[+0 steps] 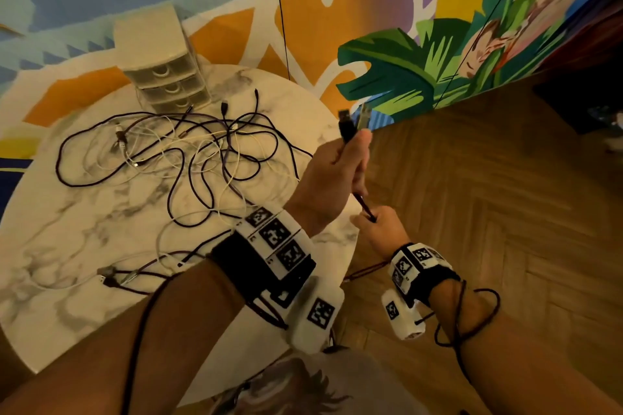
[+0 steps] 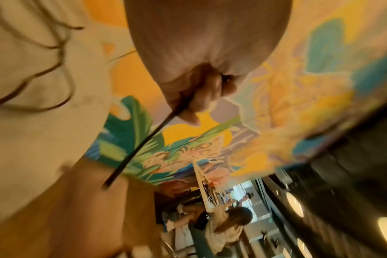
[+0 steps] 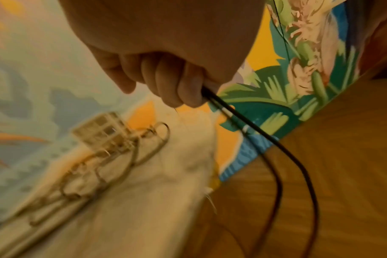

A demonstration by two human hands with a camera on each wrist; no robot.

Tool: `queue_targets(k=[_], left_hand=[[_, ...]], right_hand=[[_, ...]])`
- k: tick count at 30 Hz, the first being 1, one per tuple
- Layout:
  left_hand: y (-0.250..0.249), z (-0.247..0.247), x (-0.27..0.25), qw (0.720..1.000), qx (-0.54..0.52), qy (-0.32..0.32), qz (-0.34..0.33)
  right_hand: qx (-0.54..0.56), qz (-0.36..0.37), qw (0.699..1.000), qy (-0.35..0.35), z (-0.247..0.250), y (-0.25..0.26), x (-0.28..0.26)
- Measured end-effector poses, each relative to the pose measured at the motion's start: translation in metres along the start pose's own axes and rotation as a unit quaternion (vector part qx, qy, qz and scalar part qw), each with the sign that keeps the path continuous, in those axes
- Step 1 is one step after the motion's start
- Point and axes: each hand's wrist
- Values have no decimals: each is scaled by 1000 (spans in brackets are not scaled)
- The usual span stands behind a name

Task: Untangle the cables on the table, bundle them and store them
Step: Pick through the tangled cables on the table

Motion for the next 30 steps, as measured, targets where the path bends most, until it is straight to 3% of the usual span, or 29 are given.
queue_targets(k=[2, 3, 5, 8, 10, 14, 16, 17, 20, 21, 22, 25, 27, 30], left_hand=[[-19, 5, 1, 987, 136, -19, -89], [-26, 8, 2, 966, 215, -20, -144], [-36, 14, 2, 905, 343, -20, -249], [-49, 25, 8, 807, 456, -79, -368], [-60, 36, 15, 762, 489, -93, -414], [-63, 38, 19, 727, 529, -69, -432], [-57, 31, 17, 736, 523, -82, -422], [-53, 27, 17, 760, 501, -86, -406], [-40, 12, 14, 909, 318, -42, -268], [-33, 6, 13, 946, 248, -27, -206], [-26, 0, 11, 967, 206, -15, -148], [2, -18, 6, 990, 136, 27, -31], [17, -27, 3, 993, 108, 42, 32], [29, -28, 1, 991, 122, 5, 57]], right_hand=[[-36, -55, 997, -25, 6, -26, 3], [-48, -74, 995, -37, 9, -37, 4], [-67, -100, 991, -59, 14, -54, 4], [-94, -127, 984, -86, 24, -73, 3], [-132, -154, 975, -87, 28, -83, 1], [-286, -183, 940, -14, 29, -82, 3], [-349, -178, 920, 22, 28, -80, 11], [-361, -183, 914, 31, 26, -79, 13], [-341, -165, 924, 53, 24, -84, 24], [-316, -129, 939, 50, 21, -85, 26], [-274, -84, 957, 47, 18, -85, 28], [-129, 62, 988, 59, 6, -40, 10], [-19, 107, 991, 81, -3, 6, -7], [42, 165, 983, 72, -9, 58, -19]])
Point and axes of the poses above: each hand's wrist, its own x-axis towards the middle knuckle, its own z-axis out of the back of the hand, y = z × x, and after that the axes turned 14 degrees about x, right-handed
